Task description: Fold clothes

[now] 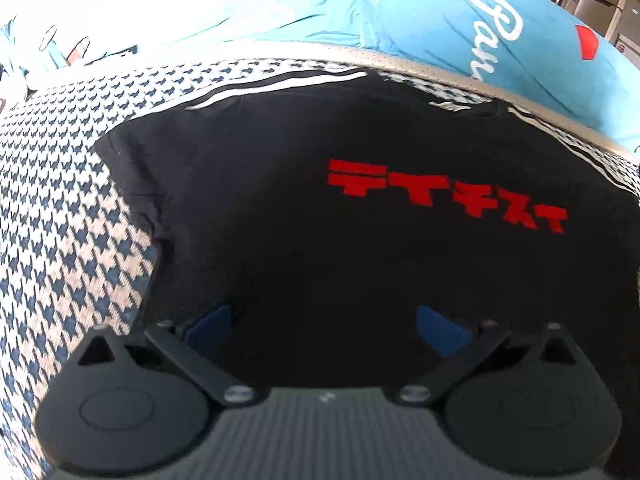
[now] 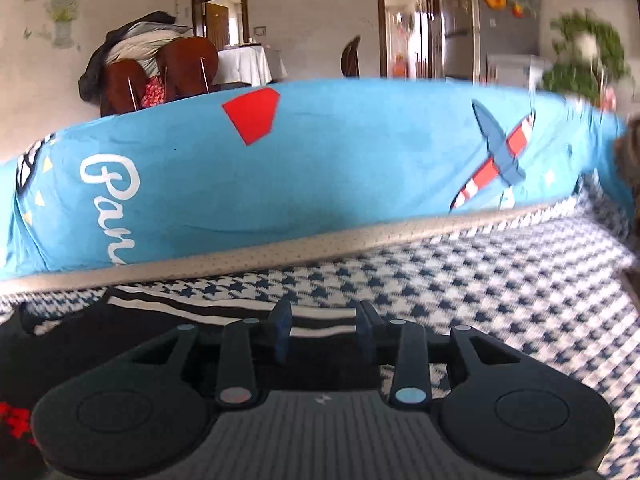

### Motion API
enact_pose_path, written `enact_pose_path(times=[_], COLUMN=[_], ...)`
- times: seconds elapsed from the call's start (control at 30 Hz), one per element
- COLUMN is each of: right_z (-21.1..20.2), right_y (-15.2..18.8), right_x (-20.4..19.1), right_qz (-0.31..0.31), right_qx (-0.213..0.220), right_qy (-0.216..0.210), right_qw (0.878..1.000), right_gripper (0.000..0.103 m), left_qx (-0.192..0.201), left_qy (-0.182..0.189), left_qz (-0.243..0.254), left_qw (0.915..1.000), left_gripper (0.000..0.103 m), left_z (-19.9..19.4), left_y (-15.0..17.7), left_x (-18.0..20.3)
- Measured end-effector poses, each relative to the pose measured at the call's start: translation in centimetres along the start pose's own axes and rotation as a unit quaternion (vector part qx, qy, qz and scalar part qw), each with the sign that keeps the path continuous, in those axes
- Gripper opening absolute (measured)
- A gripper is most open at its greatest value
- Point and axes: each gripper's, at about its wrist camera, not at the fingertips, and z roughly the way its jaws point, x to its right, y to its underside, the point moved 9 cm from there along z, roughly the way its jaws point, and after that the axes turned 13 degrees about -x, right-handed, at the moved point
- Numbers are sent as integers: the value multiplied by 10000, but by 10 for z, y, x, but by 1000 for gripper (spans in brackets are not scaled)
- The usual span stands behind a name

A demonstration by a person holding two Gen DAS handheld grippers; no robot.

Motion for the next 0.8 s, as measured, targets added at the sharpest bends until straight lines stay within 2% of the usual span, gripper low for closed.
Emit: enact_pose_path(times=[0.07,0.2,0.3,0.37,0.57,0.63,0.67,0.73,0.8], right_z=[-3,3,11,14,22,19,17,15,6], right_y=[-3,1,8,12,20,22,23,25,25], right_x=[3,5,3,0,1,3,5,7,2], right_qz=[-55,141,149,84,-6,111,169,287,334], right_qx=[77,-109,-363,-457,-796,-859,-890,-953,-965], right_qy=[364,-164,-371,-428,-166,-183,-191,-208,-409], right_qw=[9993,9997,9985,9980,9967,9961,9957,9948,9939], right_gripper=[47,48,48,48,48,48,48,48,49], left_qx=[-20,21,66,83,185,284,309,331,380], left_qy=[-52,-218,-318,-391,-700,-958,-946,-652,-492], left_qz=[33,200,181,112,-189,-436,-616,-978,-1218], left_qw=[10000,9996,9993,9991,9972,9940,9931,9925,9906], left_gripper=[103,103,103,103,103,103,103,103,103], left_z=[3,6,6,6,5,0,-2,-6,-10], left_y=[2,6,7,6,3,-2,-6,-13,-19], left_x=[-3,-6,-8,-13,-35,-50,-58,-73,-85])
